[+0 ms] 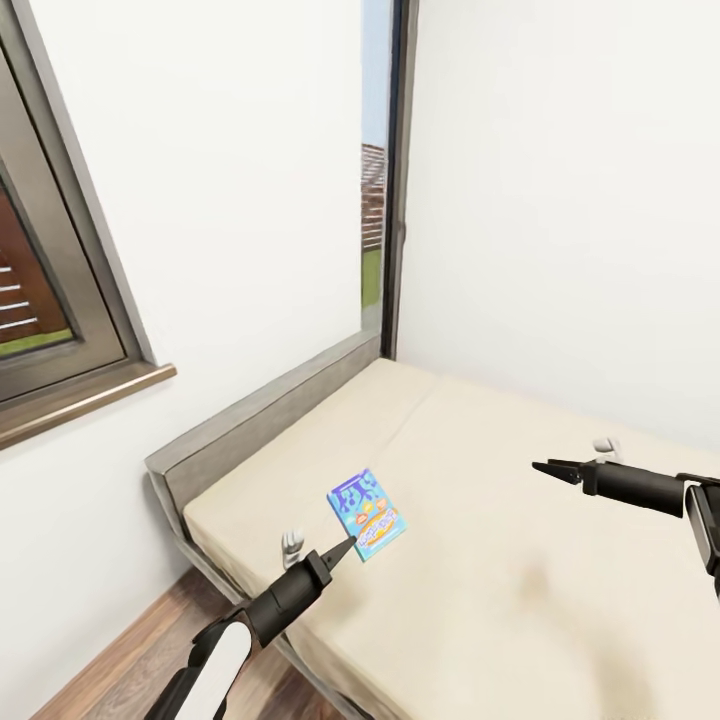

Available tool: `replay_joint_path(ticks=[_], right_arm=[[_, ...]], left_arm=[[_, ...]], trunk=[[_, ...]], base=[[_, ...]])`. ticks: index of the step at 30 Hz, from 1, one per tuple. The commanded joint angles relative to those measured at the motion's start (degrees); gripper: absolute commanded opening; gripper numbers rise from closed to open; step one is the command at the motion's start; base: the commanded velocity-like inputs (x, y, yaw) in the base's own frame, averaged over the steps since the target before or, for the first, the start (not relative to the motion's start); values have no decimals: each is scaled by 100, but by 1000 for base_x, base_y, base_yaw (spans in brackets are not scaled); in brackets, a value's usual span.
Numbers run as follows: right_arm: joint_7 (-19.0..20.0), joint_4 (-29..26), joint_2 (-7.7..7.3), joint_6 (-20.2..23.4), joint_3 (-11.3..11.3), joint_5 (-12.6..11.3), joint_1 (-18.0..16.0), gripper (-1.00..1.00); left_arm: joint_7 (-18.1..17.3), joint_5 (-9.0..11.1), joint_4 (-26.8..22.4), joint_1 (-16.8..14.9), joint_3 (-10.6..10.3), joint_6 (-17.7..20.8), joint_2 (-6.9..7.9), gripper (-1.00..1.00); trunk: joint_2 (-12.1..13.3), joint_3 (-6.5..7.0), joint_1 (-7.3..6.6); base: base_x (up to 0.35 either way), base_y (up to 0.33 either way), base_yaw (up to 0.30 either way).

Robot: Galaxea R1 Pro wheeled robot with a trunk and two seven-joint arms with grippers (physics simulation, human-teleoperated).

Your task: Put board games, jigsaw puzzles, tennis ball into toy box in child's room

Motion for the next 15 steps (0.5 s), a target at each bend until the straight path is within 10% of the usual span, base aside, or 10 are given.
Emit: replay_joint_path(ticks=[1,15], right_arm=[[46,-5,4,55,-20,52,-7,100],[46,-6,-6,78,-23,49,-8,100]], left_arm=[[-1,57,-1,-3,0,51,0,-100],[-5,59,-41,0,2,49,7,-100]], trunk=[[-3,-5,-1],[-3,-5,-1]], base=[[9,0,-173],[3,0,-79]])
